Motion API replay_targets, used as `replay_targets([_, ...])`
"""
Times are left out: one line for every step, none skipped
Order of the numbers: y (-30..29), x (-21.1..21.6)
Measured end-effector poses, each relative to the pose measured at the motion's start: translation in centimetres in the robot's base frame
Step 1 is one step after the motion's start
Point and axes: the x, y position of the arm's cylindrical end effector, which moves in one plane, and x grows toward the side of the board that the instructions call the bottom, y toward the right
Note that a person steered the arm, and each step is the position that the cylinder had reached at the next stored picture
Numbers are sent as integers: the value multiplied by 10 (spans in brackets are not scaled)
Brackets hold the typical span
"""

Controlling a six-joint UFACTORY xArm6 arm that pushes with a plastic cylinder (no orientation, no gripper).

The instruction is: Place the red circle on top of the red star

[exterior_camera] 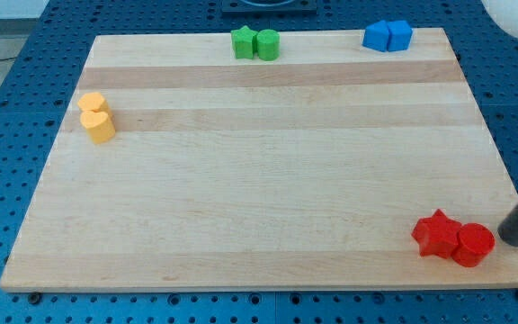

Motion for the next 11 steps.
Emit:
replay_targets([-1, 16])
replay_targets([-21, 22])
replay_targets([-45, 16])
replay_targets([-68, -2])
replay_targets([-99, -25])
replay_targets([-123, -33])
replay_targets([-123, -33])
replay_targets([-124, -49])
replay_targets([-124, -56])
replay_targets([-124, -63])
replay_targets([-115, -65])
